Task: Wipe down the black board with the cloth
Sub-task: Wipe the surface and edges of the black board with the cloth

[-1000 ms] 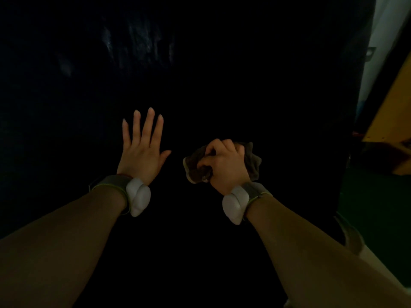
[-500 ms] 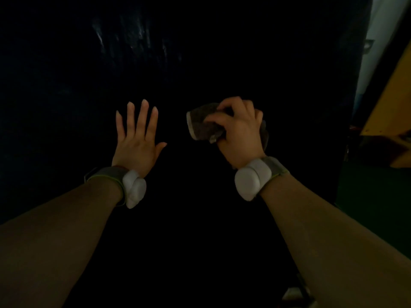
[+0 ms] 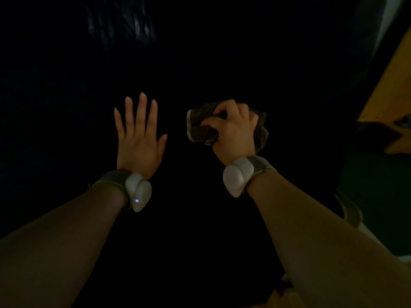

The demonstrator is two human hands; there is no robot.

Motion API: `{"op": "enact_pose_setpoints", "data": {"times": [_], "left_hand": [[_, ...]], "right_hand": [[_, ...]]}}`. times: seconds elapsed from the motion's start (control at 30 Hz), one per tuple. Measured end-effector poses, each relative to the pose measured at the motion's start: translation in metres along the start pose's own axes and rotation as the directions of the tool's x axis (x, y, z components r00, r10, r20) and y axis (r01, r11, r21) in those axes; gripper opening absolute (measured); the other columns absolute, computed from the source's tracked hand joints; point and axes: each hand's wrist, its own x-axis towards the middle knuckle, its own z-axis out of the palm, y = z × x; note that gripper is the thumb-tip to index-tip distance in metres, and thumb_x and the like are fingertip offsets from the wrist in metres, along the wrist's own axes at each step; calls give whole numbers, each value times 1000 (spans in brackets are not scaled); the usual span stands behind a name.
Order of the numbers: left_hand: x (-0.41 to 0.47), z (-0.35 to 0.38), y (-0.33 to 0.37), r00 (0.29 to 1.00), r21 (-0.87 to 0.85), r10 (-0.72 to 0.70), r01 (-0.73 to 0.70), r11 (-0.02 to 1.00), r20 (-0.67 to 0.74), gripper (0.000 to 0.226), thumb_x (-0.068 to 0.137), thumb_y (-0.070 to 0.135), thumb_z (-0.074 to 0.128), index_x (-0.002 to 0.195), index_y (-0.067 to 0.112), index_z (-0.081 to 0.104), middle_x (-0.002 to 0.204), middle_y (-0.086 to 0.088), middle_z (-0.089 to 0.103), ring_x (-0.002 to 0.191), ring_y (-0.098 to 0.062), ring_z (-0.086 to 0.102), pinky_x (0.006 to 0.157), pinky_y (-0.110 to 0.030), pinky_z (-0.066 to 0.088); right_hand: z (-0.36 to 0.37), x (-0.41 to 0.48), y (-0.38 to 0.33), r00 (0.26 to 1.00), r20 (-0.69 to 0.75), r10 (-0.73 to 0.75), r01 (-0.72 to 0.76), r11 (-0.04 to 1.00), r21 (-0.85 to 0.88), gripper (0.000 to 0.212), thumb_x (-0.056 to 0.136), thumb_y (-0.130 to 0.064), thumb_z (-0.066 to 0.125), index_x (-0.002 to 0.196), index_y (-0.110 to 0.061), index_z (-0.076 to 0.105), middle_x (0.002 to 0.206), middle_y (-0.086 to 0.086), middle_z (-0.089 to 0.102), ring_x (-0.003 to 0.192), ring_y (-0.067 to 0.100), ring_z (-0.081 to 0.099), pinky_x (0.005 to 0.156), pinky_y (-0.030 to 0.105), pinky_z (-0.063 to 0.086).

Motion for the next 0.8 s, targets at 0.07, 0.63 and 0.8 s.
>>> {"op": "enact_pose_setpoints", "data": {"times": [0.07,0.63,0.8], "left_hand": [[-7,3,4,1000,-25,-16,16,1000,-6,71,93,39,39,149,5,11,154,-24,12,141,-44,5,113,-51,-9],[-60,39,10,997,1,6,-6,1000,72,77,91,45,36,149,6,5,153,-26,11,140,-42,1,112,-56,-3],[-59,42,6,998,8,7,-7,1000,66,77,91,44,39,148,4,7,152,-28,13,139,-45,5,113,-56,-6]], "right_hand": [[9,-11,1,1000,19,-9,9,1000,1,23,97,-31,52,114,-29,69,133,10,51,127,36,36,99,40,14],[60,-88,13,989,130,-75,66,995,73,18,75,-21,79,92,-26,76,106,13,64,104,30,35,84,55,38],[42,-79,12,951,305,-49,29,997,70,20,84,-29,64,102,-25,72,119,9,59,114,36,47,92,43,29]]}}
